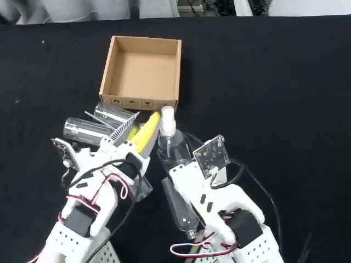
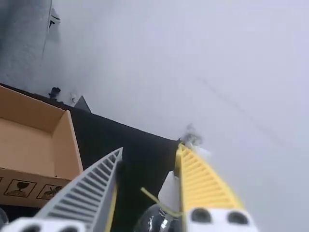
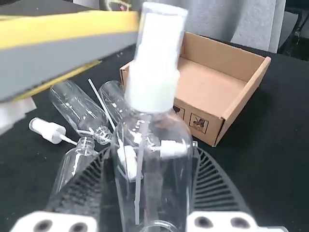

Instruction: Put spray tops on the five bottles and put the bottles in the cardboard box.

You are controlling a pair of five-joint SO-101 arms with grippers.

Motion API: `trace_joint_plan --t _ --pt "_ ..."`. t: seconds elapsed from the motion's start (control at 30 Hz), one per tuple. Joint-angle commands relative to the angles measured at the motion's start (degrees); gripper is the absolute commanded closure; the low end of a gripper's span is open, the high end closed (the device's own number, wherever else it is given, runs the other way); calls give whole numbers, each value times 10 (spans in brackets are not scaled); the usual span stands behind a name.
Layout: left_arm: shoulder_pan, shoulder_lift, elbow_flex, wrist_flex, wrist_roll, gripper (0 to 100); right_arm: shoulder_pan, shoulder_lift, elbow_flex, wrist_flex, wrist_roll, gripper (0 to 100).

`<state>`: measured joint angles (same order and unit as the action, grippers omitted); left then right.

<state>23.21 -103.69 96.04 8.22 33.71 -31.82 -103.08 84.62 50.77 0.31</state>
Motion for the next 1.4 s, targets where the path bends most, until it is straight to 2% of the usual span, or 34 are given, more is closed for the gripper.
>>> trace_joint_plan --t 0.0,0.3,0.4,0.53,0.7,1.0,1.1,1.23,1.37 --pt "-21 -8 8 -12 -3 844 -9 -79 -26 -21 0 910" --pt "-13 -4 14 17 -14 844 -9 -79 -27 -21 0 910" --pt "14 -5 14 40 -53 844 -9 -79 -27 -21 0 910" --pt "51 -6 14 65 -57 842 -9 -79 -23 -21 0 910" --pt "62 -6 14 70 -91 845 -8 -79 -22 -17 0 910" --pt "81 -6 14 71 -94 844 25 -73 -22 -16 0 910" --pt "73 -7 11 70 -94 843 25 -73 -22 -16 0 910" --pt "20 -8 -9 66 -87 845 26 -73 -22 -16 0 910" --pt "-61 -7 -44 66 -16 844 28 -72 -19 -16 0 910"
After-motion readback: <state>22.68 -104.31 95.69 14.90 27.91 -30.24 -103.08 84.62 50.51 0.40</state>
